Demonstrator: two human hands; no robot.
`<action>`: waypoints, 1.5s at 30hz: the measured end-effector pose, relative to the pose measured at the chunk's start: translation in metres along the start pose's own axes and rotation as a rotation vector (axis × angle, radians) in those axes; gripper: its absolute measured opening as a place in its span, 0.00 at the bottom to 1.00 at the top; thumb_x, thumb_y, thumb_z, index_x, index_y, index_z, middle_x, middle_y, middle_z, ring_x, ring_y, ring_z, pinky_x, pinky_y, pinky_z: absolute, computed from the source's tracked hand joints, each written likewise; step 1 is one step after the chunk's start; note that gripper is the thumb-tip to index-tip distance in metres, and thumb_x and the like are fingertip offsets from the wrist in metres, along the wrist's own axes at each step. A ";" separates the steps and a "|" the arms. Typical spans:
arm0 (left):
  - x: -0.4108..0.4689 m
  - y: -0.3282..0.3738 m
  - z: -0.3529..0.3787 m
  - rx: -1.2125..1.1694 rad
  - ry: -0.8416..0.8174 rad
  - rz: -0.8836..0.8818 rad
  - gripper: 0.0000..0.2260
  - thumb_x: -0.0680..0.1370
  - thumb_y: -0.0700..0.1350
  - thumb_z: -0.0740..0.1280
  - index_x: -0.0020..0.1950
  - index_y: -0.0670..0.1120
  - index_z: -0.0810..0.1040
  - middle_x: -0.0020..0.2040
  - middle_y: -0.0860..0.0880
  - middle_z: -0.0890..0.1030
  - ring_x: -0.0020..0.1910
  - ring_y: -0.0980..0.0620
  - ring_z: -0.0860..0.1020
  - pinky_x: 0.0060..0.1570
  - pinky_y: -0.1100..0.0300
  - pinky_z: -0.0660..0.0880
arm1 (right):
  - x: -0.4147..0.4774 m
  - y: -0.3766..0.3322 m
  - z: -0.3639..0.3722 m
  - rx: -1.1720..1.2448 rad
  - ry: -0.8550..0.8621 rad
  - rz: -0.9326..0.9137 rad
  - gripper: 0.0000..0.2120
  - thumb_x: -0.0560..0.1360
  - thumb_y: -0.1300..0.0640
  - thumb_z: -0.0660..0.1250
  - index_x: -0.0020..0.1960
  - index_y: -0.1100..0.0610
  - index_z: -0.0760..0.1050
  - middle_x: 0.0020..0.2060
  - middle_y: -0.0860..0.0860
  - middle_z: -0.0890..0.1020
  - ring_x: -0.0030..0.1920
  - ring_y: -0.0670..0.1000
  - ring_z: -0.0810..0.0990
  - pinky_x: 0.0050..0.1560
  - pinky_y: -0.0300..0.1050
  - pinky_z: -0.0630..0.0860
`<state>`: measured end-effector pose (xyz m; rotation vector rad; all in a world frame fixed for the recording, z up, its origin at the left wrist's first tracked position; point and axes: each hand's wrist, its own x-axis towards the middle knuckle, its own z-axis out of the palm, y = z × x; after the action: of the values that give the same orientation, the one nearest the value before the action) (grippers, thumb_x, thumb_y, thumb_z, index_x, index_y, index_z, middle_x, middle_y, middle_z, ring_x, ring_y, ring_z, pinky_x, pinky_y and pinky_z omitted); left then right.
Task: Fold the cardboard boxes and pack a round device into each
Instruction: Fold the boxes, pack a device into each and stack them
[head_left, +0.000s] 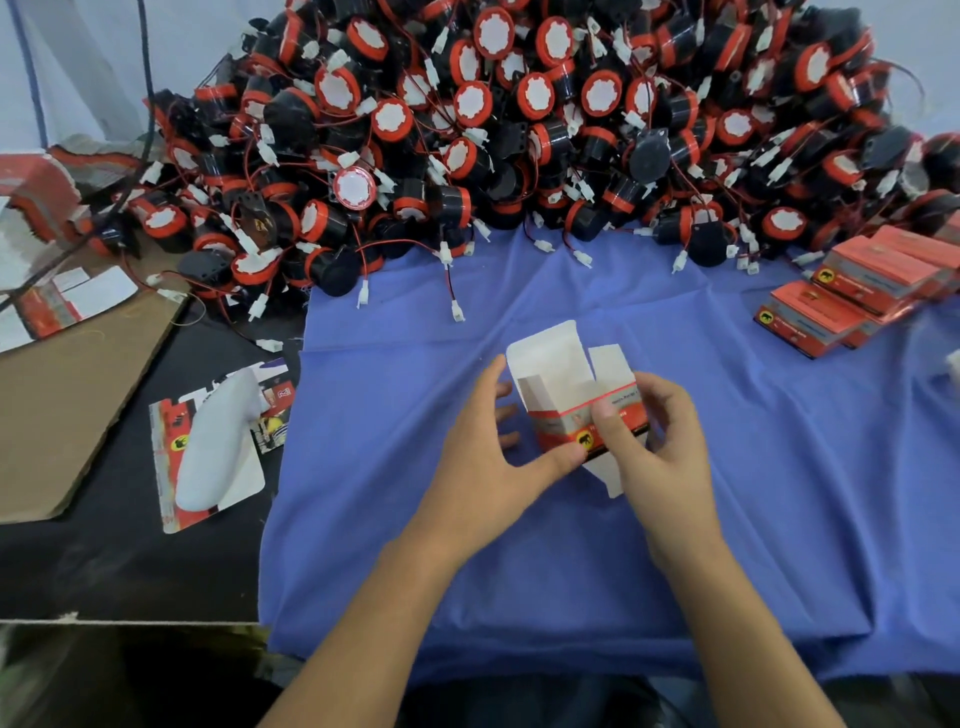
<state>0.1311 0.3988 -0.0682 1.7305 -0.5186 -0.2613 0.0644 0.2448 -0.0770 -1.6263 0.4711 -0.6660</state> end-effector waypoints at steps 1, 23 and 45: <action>0.000 -0.001 0.003 -0.045 0.025 0.020 0.37 0.72 0.52 0.80 0.67 0.78 0.61 0.63 0.73 0.73 0.62 0.70 0.76 0.52 0.73 0.75 | 0.002 -0.002 -0.003 0.029 -0.068 0.015 0.16 0.79 0.59 0.71 0.65 0.49 0.76 0.61 0.49 0.81 0.63 0.52 0.81 0.63 0.49 0.77; 0.000 0.055 -0.030 -0.152 0.061 -0.198 0.16 0.71 0.65 0.68 0.46 0.54 0.81 0.48 0.57 0.85 0.44 0.58 0.81 0.49 0.59 0.74 | 0.003 -0.069 -0.011 0.129 -0.319 0.112 0.18 0.78 0.43 0.68 0.61 0.53 0.79 0.52 0.47 0.84 0.53 0.47 0.82 0.56 0.49 0.79; -0.005 0.062 -0.027 -0.266 0.073 -0.139 0.17 0.79 0.39 0.63 0.50 0.57 0.87 0.44 0.57 0.83 0.43 0.56 0.77 0.36 0.69 0.71 | -0.003 -0.085 -0.003 0.128 -0.415 0.306 0.13 0.79 0.61 0.66 0.54 0.46 0.84 0.47 0.53 0.79 0.46 0.46 0.81 0.51 0.48 0.84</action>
<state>0.1259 0.4152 -0.0022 1.5117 -0.2959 -0.3488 0.0542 0.2580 0.0065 -1.4805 0.3525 -0.1200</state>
